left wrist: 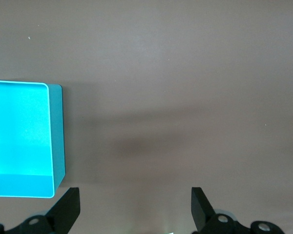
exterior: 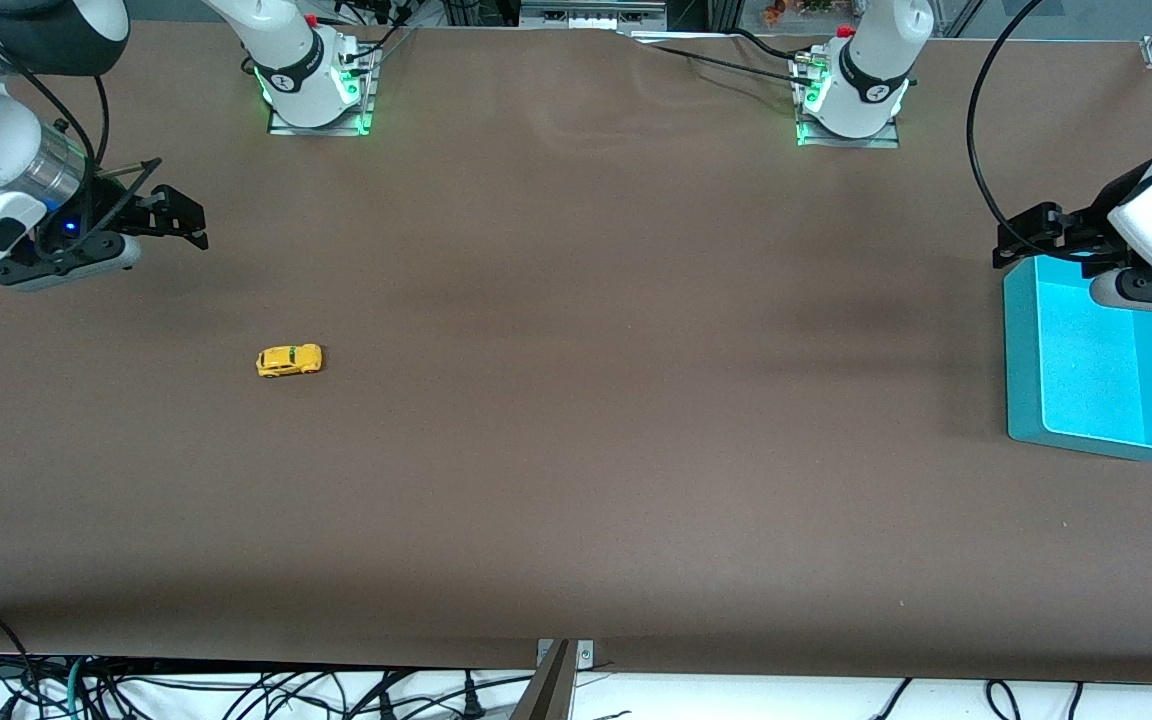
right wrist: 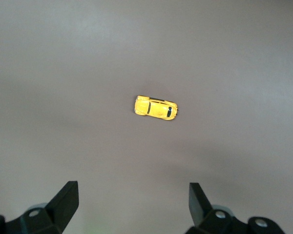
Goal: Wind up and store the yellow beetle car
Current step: 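Move the right gripper toward the yellow beetle car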
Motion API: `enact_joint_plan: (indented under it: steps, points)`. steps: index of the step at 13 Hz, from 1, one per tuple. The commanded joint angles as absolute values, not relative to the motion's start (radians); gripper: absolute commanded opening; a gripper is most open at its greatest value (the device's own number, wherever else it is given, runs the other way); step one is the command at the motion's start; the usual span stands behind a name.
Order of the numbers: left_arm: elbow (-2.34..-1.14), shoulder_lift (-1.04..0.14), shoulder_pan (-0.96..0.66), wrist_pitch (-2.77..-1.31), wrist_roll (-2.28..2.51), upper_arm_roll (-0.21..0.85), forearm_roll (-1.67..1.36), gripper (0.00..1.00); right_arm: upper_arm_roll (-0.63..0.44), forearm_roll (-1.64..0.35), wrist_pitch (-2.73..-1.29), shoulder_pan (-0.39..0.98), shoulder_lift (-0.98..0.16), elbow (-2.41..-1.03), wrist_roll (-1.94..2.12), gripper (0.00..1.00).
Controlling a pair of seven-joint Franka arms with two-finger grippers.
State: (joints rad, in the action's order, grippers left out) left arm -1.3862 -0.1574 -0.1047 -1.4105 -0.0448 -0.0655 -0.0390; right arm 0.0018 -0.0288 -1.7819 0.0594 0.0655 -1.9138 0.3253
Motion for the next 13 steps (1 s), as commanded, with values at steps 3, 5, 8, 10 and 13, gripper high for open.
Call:
enact_joint_plan:
  steps: [3, 5, 8, 10, 13]
  points:
    - [-1.370, -0.164, -0.103, -1.402, -0.066, -0.063, -0.018, 1.00, -0.002, -0.018, -1.889, 0.052, 0.014, -2.012, 0.595, 1.00]
    - [-1.370, -0.164, -0.103, -1.402, -0.066, -0.064, -0.018, 1.00, -0.002, -0.018, -2.047, 0.052, 0.012, -2.135, 0.764, 1.00]
    - [-1.370, -0.164, -0.103, -1.402, -0.066, -0.063, -0.018, 1.00, -0.002, -0.018, -2.288, 0.052, -0.041, -2.278, 1.085, 1.00]
    - [-1.370, -0.164, -0.103, -1.402, -0.066, -0.063, -0.018, 1.00, -0.002, -0.023, -2.368, 0.038, -0.125, -2.279, 1.256, 1.00]
    - [-1.370, -0.164, -0.103, -1.402, -0.066, -0.063, -0.020, 1.00, 0.000, -0.031, -2.508, 0.037, -0.247, -2.275, 1.449, 1.00]
